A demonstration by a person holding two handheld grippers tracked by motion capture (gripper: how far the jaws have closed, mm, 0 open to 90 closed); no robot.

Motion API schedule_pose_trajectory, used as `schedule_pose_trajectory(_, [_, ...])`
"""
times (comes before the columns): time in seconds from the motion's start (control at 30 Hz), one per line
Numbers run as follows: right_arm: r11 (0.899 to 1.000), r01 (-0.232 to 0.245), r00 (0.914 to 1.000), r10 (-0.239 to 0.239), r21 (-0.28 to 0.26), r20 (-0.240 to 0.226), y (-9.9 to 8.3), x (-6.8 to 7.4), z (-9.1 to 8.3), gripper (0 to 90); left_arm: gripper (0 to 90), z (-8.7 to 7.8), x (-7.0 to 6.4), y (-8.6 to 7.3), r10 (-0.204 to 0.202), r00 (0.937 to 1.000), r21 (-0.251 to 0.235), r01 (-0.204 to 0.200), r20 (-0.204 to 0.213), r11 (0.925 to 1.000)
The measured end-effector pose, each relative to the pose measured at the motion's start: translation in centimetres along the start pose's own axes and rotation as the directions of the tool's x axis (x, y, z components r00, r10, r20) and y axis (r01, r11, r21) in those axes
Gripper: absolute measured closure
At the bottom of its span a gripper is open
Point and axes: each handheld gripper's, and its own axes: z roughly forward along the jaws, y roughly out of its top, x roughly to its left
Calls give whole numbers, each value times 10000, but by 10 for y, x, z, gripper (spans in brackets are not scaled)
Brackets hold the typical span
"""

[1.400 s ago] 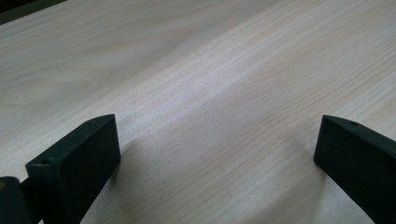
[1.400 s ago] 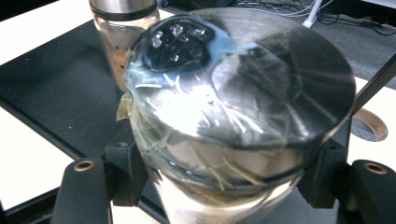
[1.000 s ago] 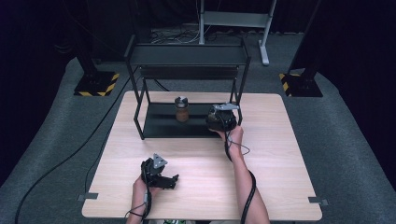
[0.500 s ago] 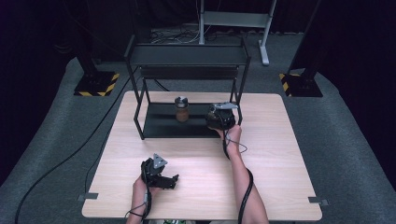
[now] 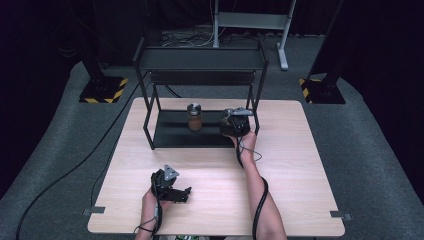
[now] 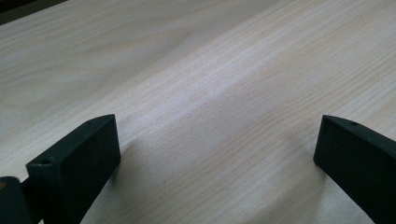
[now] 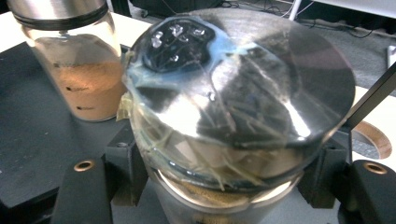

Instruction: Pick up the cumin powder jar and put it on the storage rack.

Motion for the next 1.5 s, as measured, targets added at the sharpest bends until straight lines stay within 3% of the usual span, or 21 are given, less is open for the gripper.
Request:
schedule_pose_trajectory(0.97, [9999,-18,9998,15,124,186,5,2,26,303,0,0,0,0,-9,10000,-8,9,-1,10000])
schedule_pose_trajectory(1.1, [9993,-360,9993,360,120,47,5,-1,28,303,0,0,0,0,-1,10000,4,1,1,10000])
schedule_pose_trajectory(1.5, [9988,-475,9988,475,64,97,5,0,33,301,0,0,0,0,-7,10000,-5,7,-1,10000])
